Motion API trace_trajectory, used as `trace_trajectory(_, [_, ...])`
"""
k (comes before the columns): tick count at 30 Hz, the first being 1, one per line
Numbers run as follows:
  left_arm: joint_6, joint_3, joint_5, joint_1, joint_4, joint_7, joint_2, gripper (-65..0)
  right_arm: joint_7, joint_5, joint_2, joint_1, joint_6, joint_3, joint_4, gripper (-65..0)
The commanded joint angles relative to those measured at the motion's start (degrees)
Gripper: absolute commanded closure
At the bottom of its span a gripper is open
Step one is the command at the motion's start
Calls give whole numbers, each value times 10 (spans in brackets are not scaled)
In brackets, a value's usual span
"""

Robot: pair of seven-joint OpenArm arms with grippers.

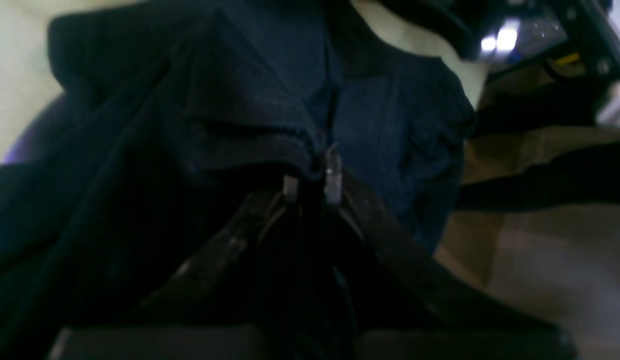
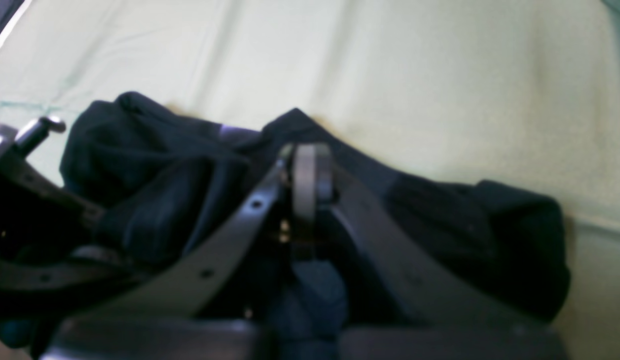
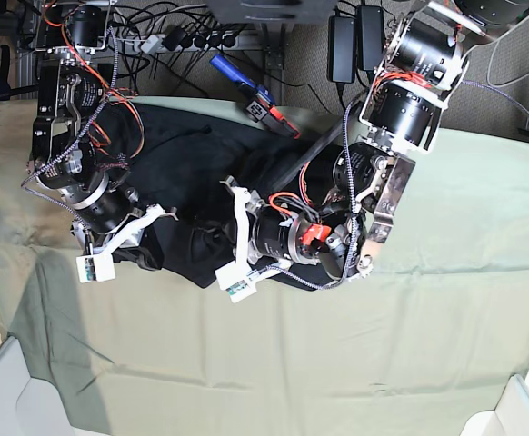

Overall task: Fold the T-shirt properly
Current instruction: 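Grasp the hem end with the left gripper and lift it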

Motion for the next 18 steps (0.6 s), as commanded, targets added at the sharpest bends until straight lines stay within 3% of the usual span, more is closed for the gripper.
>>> trace_trajectory(1, [5,-3,-12,-14,9,-16,5,0,14,7,7,10,38,3,12,0])
trace_trajectory(6, [5,-2,-13,-14,9,-17,5,0,14,7,6,10,38,3,12,0])
trace_trajectory(7, [5,-2,-15,-14,9,-17,5,-36,14,8,6,10,38,3,12,0])
trace_trajectory(10, [5,-2,-20,-14,9,-17,5,-332,14,9,6,10,38,3,12,0])
trace_trajectory(11, [5,-2,-26,-14,9,-17,5,-378,14,9,6,10,38,3,12,0])
trace_trajectory(18, [5,-21,-59,-25,24,-10,4,-384,15,12,6,11,38,3,12,0])
